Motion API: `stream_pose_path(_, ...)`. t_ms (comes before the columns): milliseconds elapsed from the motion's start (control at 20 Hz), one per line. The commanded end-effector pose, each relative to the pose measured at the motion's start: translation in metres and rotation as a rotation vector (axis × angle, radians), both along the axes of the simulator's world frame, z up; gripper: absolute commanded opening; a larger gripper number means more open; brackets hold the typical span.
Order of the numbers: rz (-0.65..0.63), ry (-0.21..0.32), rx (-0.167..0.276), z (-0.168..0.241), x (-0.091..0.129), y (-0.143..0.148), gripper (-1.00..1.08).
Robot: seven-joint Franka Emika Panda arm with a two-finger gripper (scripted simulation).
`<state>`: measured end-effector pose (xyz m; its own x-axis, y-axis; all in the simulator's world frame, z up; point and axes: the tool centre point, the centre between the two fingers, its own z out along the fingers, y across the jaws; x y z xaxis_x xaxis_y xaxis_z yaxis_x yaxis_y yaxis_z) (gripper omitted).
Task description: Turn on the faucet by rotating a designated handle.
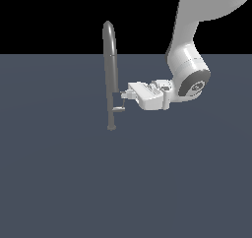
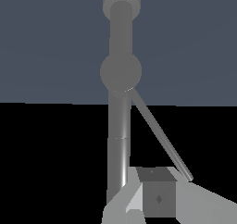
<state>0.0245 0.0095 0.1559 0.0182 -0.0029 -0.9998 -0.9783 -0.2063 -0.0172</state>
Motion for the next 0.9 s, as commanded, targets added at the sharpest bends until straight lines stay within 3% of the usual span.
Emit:
stream_pose_path(0, 0.002, 0.01, 0.002, -0.008, -0.01, -0.002, -1.0)
stream_pose_path(250, 0.005, 0.015, 0.003, -0.02, -0.029, -0.007, -1.0)
stream_pose_path(350, 0.002, -0.007, 0.001, -0.009, -0.019, -0.004, -1.0)
stream_pose_path(700, 0.005, 0.017, 0.003, -0.052, -0.045, -0.01, -1.0)
stream_pose_path(850, 0.009, -0.009, 0.006, -0.039, -0.036, -0.008, -1.0)
